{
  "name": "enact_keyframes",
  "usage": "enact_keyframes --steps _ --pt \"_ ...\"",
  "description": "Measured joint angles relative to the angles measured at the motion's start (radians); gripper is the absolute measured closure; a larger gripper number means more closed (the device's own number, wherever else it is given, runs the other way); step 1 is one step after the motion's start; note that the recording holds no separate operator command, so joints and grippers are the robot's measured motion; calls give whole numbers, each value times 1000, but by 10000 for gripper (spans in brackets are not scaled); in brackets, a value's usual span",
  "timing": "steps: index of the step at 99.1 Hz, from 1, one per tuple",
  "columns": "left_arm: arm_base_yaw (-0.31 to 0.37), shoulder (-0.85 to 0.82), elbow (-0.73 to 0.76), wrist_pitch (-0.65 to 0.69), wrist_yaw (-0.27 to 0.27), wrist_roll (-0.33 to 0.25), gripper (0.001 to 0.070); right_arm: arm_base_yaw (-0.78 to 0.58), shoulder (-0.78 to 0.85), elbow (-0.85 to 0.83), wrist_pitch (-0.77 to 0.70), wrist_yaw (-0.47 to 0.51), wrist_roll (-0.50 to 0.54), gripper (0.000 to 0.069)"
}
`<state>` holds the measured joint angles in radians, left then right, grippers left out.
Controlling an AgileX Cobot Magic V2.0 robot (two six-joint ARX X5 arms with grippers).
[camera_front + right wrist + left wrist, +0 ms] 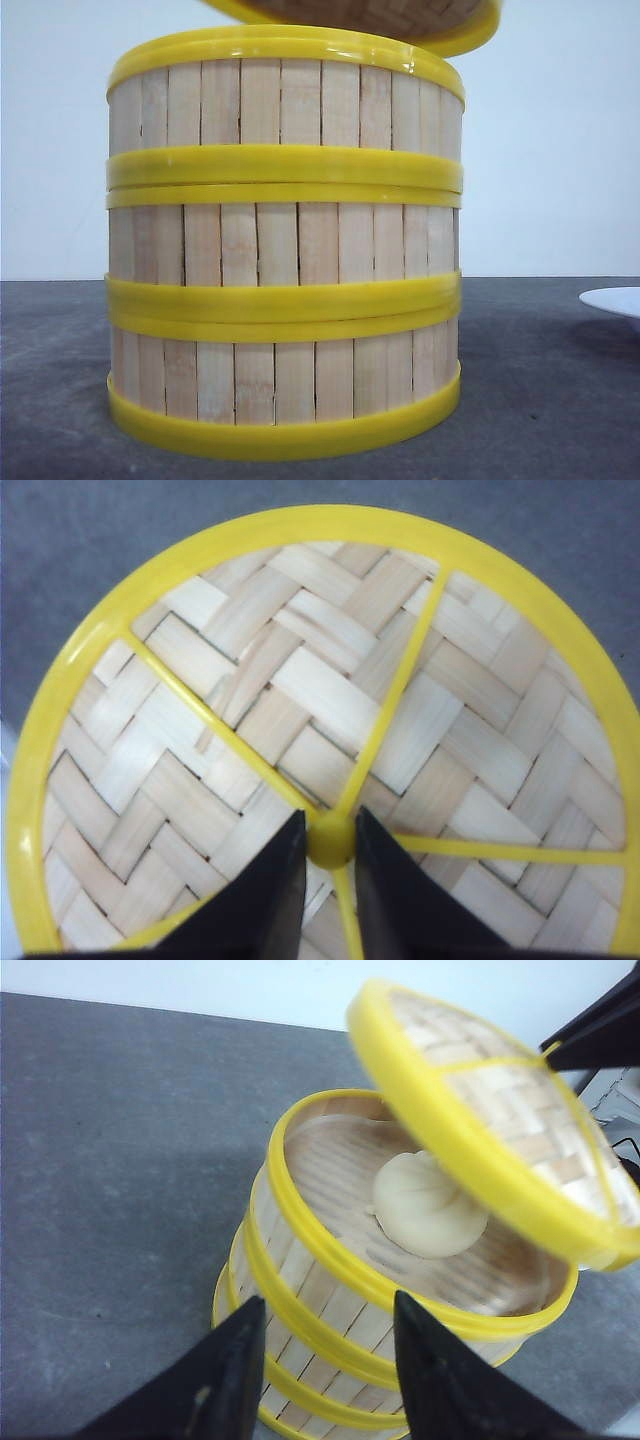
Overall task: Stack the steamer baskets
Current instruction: 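Lift the lid with the right gripper and lower it onto the stack, then open the right gripper and withdraw it from the lid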
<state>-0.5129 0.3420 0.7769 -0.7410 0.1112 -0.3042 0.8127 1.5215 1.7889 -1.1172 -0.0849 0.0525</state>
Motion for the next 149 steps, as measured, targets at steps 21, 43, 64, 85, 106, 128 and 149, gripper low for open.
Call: enact_keyframes --steps 21,43,64,85,106,128,149 --pt "0 0 0 -2 0 -3 479 31 49 2 0 22 0 637" --pt "0 0 0 -4 0 -3 479 46 77 10 -8 37 -2 637" --pt "0 0 0 -4 0 -7 479 45 109 14 -8 39 -4 637" --pt "0 0 0 -4 0 -12 479 45 130 14 -11 39 -5 637" --pt "0 0 0 -4 0 -13 479 45 130 14 -20 39 -11 637" --pt "0 0 0 -5 0 -14 479 45 130 14 -30 37 -14 485" --pt "0 0 0 -5 0 -14 479 44 130 22 -6 37 -18 363"
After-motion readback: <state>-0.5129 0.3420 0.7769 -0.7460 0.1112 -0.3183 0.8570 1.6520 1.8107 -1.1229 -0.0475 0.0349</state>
